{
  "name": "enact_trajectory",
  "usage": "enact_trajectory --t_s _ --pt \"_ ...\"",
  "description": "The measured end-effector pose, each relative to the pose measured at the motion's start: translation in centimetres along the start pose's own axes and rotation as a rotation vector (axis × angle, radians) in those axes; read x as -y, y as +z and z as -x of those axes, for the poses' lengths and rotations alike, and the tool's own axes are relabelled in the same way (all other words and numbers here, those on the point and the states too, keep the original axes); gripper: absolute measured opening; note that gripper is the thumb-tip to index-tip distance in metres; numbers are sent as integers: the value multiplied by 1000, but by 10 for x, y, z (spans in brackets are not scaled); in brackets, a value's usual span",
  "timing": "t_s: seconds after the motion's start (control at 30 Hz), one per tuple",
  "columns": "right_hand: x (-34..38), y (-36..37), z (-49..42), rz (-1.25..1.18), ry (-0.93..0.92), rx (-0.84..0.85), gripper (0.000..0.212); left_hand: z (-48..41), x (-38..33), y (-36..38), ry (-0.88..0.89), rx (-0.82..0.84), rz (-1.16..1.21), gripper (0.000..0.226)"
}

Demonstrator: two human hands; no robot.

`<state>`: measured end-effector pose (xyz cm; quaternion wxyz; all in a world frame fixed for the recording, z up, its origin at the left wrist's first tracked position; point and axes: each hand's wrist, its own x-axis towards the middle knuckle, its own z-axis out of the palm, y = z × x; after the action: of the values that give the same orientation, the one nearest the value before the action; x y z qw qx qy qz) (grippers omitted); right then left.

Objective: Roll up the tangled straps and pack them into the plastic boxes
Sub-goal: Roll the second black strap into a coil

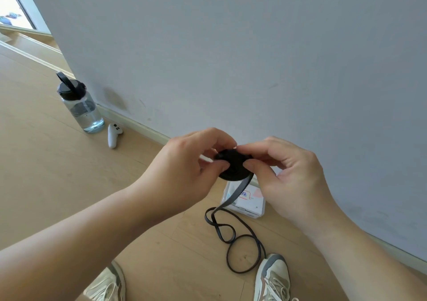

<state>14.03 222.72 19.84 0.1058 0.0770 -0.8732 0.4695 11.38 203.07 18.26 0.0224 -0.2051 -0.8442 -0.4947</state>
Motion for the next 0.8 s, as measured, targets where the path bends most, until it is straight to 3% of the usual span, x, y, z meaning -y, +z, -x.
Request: enact_trajectory --t_s 0.1,0.2,0.27,0.33,0.43,0.5,0.57,0.73,0.8 --pt "-1 -1 -1 -196 129 -73 29 -4 -2 -4 -216 -69 264 31" --pt "0 0 -1 -224 130 -107 28 -5 -4 -1 -389 -110 629 24" --pt "0 -1 -1 -234 118 -107 30 -4 -4 2 -440 -125 723 25" --pt "0 -2 0 -187 104 -85 33 -2 -3 6 -399 -86 588 31" --pt "-4 1 1 -72 46 -54 38 2 -1 8 -73 -42 101 40" --pt "-3 2 1 -32 12 -54 35 2 -2 9 63 -42 -2 39" --pt "-2 0 1 -89 59 -74 29 0 -5 6 -36 -59 63 34" --pt "-3 -3 1 -255 164 -117 29 -6 -5 2 -371 -126 608 28" --pt "-4 -1 2 -242 152 -125 31 -4 -5 3 -375 -129 607 26"
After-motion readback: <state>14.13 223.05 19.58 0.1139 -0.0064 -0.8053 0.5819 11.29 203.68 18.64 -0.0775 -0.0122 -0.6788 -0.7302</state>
